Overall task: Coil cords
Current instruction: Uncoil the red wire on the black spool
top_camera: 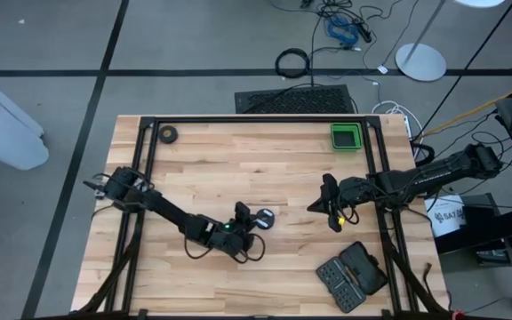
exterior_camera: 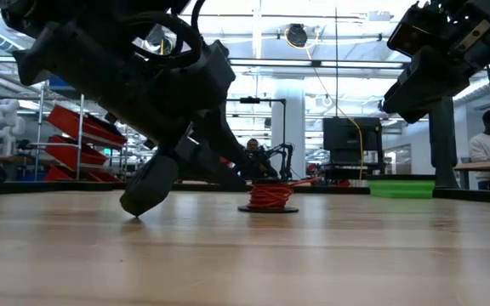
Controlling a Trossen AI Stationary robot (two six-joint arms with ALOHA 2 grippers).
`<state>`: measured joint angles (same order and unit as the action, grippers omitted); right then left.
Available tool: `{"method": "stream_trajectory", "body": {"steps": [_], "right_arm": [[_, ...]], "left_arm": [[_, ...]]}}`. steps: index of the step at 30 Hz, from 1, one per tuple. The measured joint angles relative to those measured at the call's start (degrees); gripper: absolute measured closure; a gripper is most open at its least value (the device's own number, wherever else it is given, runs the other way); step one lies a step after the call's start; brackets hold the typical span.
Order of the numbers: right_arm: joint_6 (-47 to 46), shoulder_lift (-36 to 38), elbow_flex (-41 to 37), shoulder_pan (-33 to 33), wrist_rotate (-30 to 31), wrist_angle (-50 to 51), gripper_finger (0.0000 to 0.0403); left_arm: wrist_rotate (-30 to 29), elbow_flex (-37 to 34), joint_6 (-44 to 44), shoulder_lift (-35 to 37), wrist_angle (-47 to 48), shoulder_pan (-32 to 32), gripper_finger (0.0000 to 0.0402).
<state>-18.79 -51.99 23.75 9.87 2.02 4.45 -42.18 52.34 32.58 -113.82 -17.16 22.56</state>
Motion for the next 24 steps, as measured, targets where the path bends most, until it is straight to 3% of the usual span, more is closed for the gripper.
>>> {"method": "stream_trajectory", "body": {"steps": [24], "right_arm": [[0.5, 0.0, 0.0, 0.0, -0.1, -3.4, 0.0403]], "left_arm": [[-0.8, 1.6, 5.9, -2.0, -1.0, -0.1, 0.0265]]}}
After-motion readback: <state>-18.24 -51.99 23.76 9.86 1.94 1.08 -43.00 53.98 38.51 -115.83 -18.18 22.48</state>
